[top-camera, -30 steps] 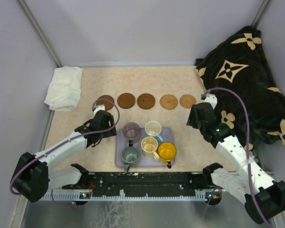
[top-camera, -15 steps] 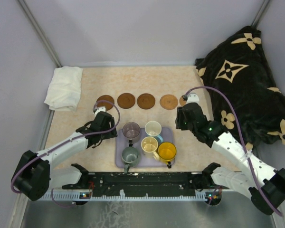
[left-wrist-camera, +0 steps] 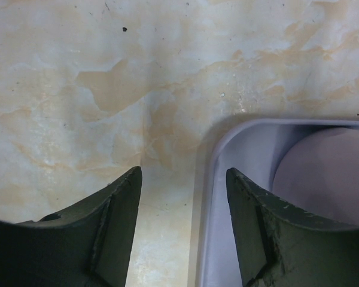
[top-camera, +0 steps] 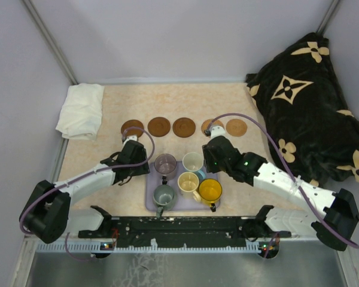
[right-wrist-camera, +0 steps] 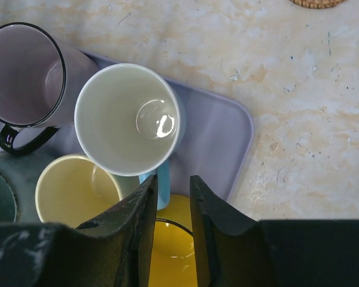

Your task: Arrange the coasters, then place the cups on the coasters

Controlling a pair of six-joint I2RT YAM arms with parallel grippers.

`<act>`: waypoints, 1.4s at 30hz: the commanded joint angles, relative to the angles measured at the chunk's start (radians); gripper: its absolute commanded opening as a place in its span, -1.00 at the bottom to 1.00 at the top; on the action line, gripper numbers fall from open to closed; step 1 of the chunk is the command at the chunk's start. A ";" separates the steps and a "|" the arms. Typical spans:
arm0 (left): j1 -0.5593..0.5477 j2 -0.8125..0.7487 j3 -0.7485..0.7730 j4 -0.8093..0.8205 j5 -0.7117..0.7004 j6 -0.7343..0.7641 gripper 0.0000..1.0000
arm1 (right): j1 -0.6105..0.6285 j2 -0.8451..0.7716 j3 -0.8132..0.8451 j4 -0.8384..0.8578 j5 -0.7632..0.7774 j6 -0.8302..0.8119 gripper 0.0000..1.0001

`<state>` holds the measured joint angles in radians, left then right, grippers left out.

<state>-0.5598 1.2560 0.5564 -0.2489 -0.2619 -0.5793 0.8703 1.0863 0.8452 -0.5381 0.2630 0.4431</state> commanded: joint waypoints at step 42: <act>0.004 0.193 0.064 0.107 0.012 0.054 -0.90 | 0.102 0.044 -0.021 -0.022 -0.016 0.066 -0.32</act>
<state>-0.5629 1.4002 0.6136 -0.1417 -0.2085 -0.5297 0.9562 1.1217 0.8112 -0.5724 0.2588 0.5026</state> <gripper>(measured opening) 0.120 0.338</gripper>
